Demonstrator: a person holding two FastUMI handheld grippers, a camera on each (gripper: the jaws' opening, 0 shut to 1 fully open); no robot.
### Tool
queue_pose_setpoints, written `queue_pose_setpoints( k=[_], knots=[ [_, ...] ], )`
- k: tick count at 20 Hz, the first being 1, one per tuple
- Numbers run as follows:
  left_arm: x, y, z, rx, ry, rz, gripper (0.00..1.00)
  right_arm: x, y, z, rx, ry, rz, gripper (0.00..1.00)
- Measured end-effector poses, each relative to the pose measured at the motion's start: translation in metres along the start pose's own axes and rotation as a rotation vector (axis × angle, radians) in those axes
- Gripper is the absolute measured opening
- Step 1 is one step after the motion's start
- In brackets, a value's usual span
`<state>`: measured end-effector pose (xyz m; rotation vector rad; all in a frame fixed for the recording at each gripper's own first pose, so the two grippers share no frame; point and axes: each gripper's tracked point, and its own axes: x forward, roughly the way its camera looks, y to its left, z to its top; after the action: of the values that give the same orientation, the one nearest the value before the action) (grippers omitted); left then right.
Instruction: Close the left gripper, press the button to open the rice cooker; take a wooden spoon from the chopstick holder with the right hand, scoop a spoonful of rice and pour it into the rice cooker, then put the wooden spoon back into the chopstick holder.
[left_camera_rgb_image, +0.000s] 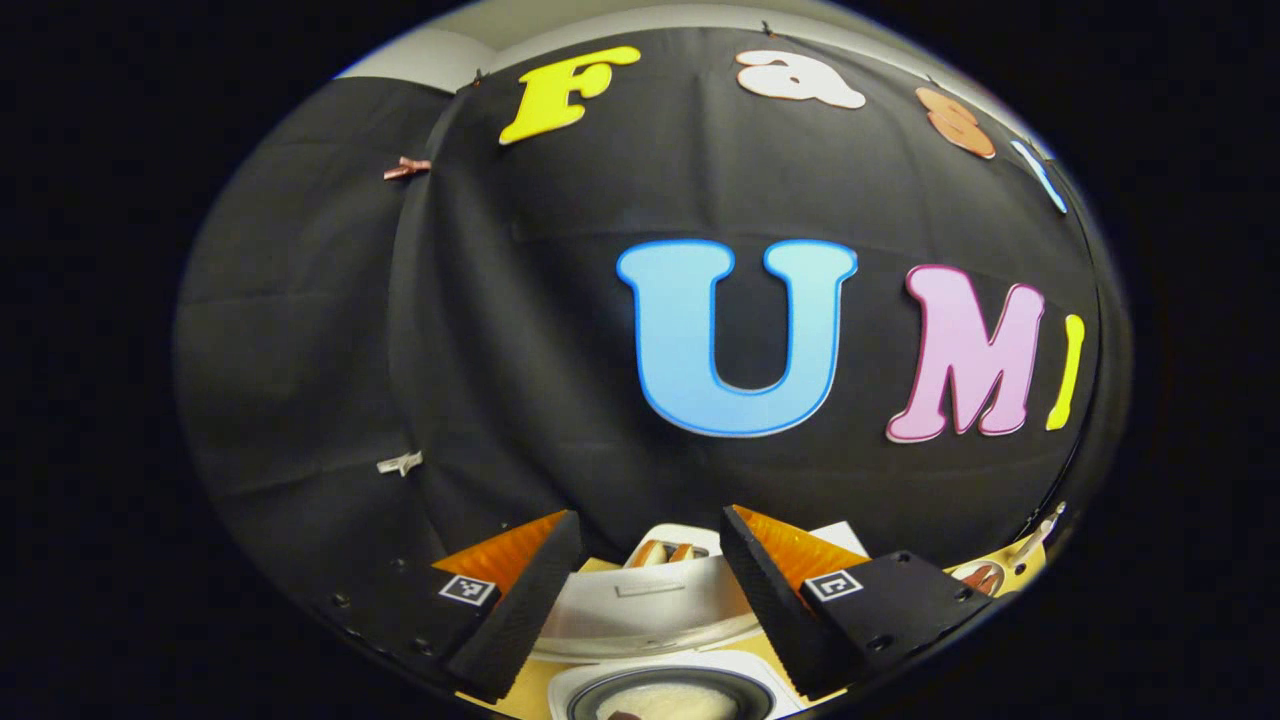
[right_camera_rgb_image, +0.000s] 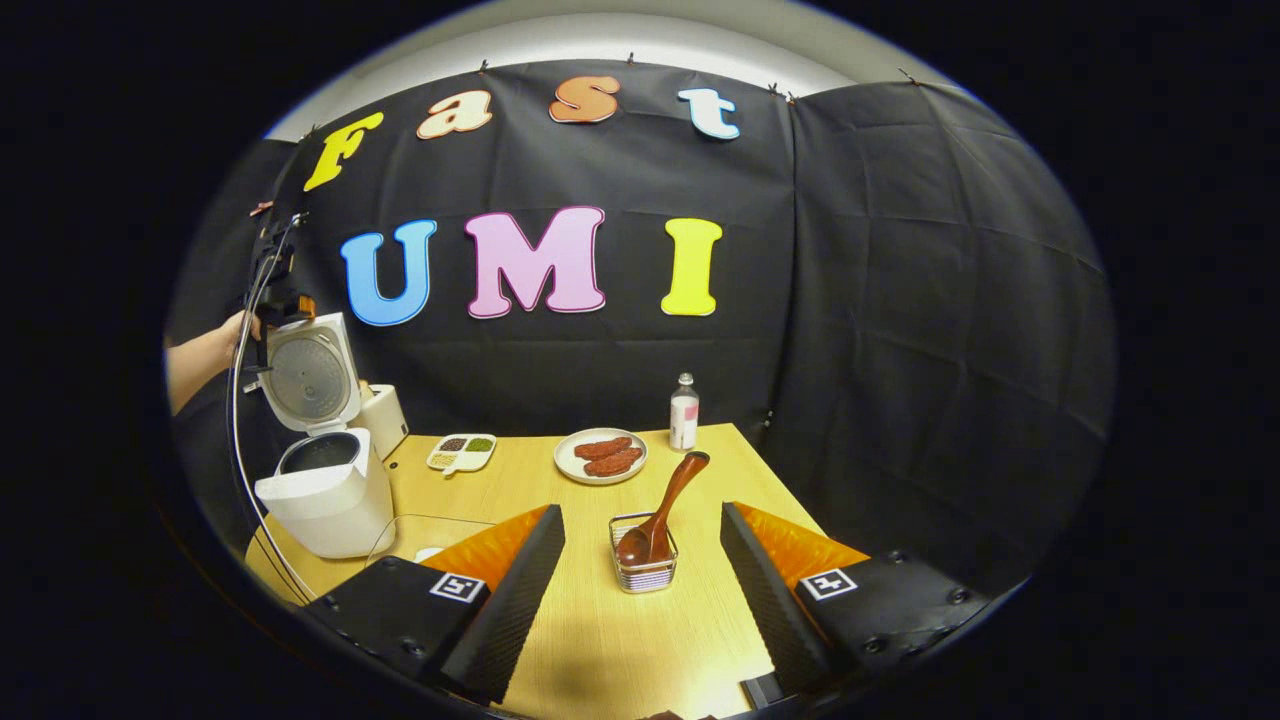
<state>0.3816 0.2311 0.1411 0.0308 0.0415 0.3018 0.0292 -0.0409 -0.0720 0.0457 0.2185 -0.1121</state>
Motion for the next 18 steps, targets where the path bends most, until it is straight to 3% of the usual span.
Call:
queue_pose_setpoints(
  k=[1, 5, 10, 18],
  knots=[
    [-0.004, -0.002, 0.004, -0.002, 0.007, -0.007, 1.00, 0.000, -0.002, 0.001, 0.004, -0.004, -0.005, 0.98],
    [-0.021, -0.009, -0.010, 0.017, 0.078, -0.002, 0.99, 0.005, -0.001, -0.007, 0.028, 0.014, 0.007, 0.98],
    [-0.065, -0.021, -0.034, -0.002, 0.194, -0.012, 0.99, 0.013, 0.013, -0.008, 0.036, 0.015, 0.073, 0.98],
    [-0.140, -0.044, -0.133, -0.046, 0.338, -0.046, 0.99, 0.014, 0.039, -0.023, 0.034, 0.065, 0.201, 0.98]
  ],
)
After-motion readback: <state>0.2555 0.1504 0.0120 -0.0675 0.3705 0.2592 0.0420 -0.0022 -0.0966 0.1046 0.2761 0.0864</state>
